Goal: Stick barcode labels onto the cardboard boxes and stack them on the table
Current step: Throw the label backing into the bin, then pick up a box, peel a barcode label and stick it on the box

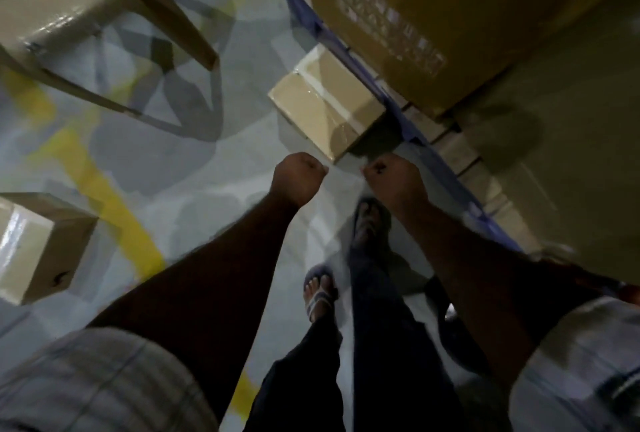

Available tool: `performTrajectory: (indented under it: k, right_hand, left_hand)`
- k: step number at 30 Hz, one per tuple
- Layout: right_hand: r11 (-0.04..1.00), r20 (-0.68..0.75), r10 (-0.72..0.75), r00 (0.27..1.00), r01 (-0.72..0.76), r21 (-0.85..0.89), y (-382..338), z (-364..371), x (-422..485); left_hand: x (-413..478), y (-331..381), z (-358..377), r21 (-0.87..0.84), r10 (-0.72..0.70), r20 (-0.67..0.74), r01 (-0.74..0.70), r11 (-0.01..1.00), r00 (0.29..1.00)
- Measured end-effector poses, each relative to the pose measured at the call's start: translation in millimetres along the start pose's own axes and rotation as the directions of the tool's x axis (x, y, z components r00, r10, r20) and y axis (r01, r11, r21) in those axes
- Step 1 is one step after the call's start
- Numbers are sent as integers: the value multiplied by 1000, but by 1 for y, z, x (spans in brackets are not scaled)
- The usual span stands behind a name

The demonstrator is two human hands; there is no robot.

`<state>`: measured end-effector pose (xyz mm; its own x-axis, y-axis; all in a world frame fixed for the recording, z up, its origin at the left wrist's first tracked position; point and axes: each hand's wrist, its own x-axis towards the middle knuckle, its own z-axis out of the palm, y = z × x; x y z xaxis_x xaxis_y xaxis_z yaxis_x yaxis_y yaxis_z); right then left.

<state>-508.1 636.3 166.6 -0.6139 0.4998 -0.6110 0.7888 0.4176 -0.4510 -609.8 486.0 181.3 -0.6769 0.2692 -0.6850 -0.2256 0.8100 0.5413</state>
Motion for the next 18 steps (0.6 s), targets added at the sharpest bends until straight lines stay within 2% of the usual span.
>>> performTrajectory:
  k: [3, 8, 10, 12, 14, 15, 17, 18]
  right_hand:
    - [1000, 55, -1, 998, 1, -8, -10, -3, 58]
    - [976, 88, -64, 994, 81, -205, -12, 19, 186]
    - [954, 122, -44, 992, 78, -290, -3, 35, 239]
    - [927, 179, 11, 984, 57, -371, 11, 51, 285]
    - [902, 225, 43, 973, 59, -428, 30, 65, 322]
    - [888, 232, 42, 972, 70, -454, 40, 71, 337]
    - [845, 249, 43, 968, 98, -526, 65, 85, 362]
    - [829, 274, 55, 960, 109, -549, 77, 93, 371]
  left_hand:
    - [38, 13, -8, 15, -45, -38, 46, 999, 998]
    - [128, 11, 5, 127, -90, -67, 98, 987, 994]
    - [171, -9, 34, 203, -170, -25, 171, 964, 985]
    - [210, -29, 70, 192, -278, 68, 260, 946, 958]
    - [244, -46, 105, 92, -356, 135, 346, 934, 925]
    - [256, -52, 121, -37, -379, 166, 390, 920, 910]
    - [278, -61, 151, -326, -425, 219, 476, 816, 878]
    - [287, -66, 165, -364, -425, 225, 481, 797, 876]
